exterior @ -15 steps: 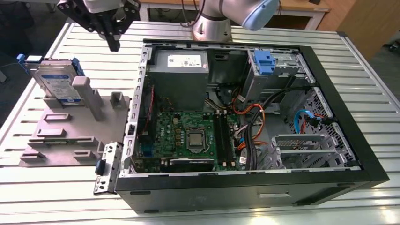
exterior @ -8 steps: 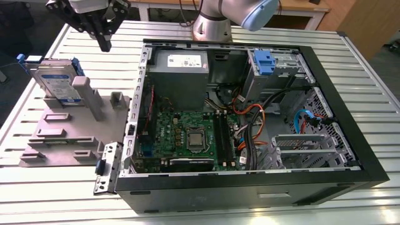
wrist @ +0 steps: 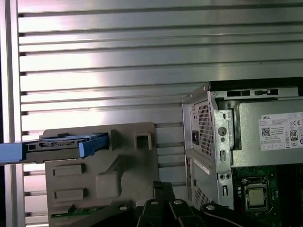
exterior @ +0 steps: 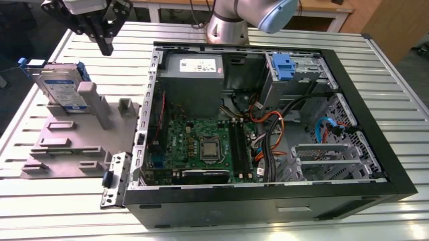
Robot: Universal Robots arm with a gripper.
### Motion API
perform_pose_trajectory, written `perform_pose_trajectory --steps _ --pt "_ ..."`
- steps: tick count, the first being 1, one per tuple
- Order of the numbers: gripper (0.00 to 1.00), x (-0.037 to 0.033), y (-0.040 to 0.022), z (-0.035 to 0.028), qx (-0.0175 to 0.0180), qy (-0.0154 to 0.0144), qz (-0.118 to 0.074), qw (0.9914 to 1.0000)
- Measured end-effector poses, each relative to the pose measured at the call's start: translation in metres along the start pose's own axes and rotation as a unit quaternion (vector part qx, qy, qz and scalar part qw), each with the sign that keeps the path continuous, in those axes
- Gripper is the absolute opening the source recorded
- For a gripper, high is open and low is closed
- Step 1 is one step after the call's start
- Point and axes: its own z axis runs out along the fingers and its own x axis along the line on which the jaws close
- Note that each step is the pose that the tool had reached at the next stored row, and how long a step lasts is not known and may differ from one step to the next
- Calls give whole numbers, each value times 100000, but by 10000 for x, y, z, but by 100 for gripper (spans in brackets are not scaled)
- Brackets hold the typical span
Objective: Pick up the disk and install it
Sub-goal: 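Reach for the disk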
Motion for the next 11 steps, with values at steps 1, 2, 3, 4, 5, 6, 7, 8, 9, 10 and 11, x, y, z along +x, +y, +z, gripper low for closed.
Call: perform_pose_trajectory --steps 1,2,3,4,5,6,7,8,9,10,11 --pt "11 0 0 0 -3 -1 0 100000" --pt "11 2 0 0 -3 -1 7 100000" --pt "11 2 0 0 -3 0 6 100000" --pt "11 2 0 0 -2 0 6 100000" --pt "11 3 0 0 -2 -1 6 100000" --pt "11 4 2 0 -6 -4 11 100000" --pt "11 4 6 0 -4 -1 13 100000" --pt "11 4 10 1 -9 2 13 100000" --pt "11 4 16 1 -13 3 7 100000" --pt "11 4 22 1 -15 1 8 100000" --pt "11 5 29 2 -18 1 10 100000"
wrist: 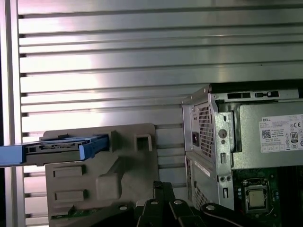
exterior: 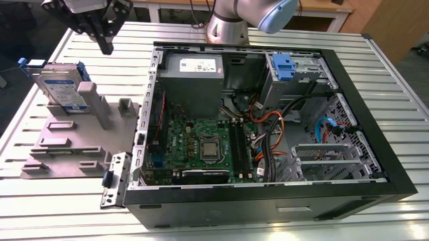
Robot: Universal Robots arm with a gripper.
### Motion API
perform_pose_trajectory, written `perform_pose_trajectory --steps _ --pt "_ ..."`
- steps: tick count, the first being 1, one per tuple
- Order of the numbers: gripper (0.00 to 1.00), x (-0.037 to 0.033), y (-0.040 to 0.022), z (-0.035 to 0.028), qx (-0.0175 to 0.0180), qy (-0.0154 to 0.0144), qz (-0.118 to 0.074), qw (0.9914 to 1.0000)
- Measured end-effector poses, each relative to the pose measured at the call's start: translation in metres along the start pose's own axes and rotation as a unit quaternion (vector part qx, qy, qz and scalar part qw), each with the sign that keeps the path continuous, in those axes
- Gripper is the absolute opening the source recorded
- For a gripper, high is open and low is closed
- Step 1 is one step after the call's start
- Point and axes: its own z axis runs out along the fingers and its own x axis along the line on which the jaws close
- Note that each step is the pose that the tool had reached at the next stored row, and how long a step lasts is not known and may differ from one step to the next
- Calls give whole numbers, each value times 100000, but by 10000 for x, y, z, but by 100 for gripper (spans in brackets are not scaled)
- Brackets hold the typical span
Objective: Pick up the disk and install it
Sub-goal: 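Reach for the disk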
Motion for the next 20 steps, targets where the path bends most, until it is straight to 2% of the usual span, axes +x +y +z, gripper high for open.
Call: perform_pose_trajectory --steps 15,20 --pt "11 5 17 3 5 8 2 100000" --pt "11 65 22 25 -4 -2 14 100000"
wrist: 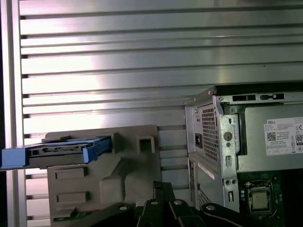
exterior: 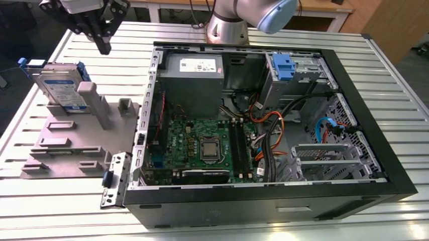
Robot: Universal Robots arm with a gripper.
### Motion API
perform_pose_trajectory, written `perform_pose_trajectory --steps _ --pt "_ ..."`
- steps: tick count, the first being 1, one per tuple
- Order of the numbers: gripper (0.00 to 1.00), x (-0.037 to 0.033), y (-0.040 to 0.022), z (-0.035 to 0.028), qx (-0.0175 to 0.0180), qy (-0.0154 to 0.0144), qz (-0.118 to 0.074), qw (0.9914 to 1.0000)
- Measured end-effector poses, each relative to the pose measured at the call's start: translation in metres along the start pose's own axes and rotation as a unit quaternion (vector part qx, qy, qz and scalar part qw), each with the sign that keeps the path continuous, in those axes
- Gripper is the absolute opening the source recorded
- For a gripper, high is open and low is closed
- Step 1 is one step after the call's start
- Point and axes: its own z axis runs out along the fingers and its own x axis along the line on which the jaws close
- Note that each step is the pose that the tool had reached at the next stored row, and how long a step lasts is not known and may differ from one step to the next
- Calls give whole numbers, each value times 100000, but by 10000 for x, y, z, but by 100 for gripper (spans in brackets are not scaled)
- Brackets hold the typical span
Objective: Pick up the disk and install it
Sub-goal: 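Reach for the disk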
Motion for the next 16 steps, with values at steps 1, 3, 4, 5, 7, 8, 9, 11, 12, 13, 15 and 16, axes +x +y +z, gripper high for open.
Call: perform_pose_trajectory --steps 1,3,4,5,7,8,9,11,12,13,15,16 --pt "11 21 2 5 3 1 7 100000" --pt "11 67 5 16 2 -4 24 100000" --pt "11 93 6 21 1 -4 34 100000" --pt "11 123 7 27 3 -8 53 100000" --pt "11 177 9 37 6 -9 80 100000" --pt "11 204 9 42 8 -10 92 100000" --pt "11 231 10 47 4 -16 100 100000" --pt "11 282 10 56 1 -20 117 100000" --pt "11 305 9 60 4 -20 120 100000" --pt "11 316 9 62 4 -20 127 100000" --pt "11 321 8 63 2 -21 121 100000" --pt "11 326 8 63 4 -19 128 100000"
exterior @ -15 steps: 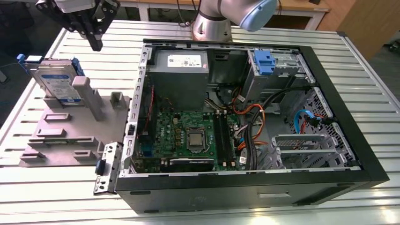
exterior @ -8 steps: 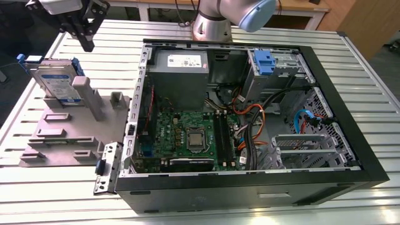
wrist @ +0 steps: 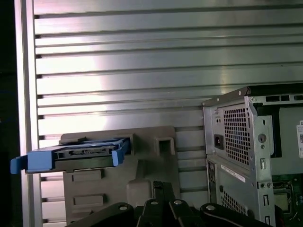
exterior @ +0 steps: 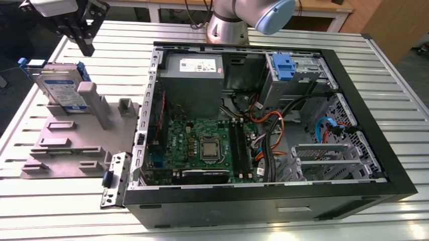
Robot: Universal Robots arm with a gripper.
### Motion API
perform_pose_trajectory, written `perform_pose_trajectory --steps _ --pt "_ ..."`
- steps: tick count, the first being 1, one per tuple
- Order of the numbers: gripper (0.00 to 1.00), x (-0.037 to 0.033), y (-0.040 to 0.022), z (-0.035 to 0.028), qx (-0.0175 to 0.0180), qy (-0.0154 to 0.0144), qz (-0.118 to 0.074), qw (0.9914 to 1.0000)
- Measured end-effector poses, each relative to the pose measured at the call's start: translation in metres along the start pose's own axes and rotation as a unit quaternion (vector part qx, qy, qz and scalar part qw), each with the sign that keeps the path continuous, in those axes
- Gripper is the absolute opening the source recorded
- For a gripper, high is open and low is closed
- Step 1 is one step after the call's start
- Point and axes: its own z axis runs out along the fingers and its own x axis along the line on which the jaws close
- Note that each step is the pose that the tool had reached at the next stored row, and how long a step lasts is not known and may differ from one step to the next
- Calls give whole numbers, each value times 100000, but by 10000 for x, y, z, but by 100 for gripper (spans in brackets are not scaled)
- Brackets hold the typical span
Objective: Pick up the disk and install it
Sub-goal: 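Reach for the disk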
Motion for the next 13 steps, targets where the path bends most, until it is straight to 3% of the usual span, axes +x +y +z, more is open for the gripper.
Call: perform_pose_trajectory --steps 13 --pt "11 36 -2 11 -1 -1 -3 100000"
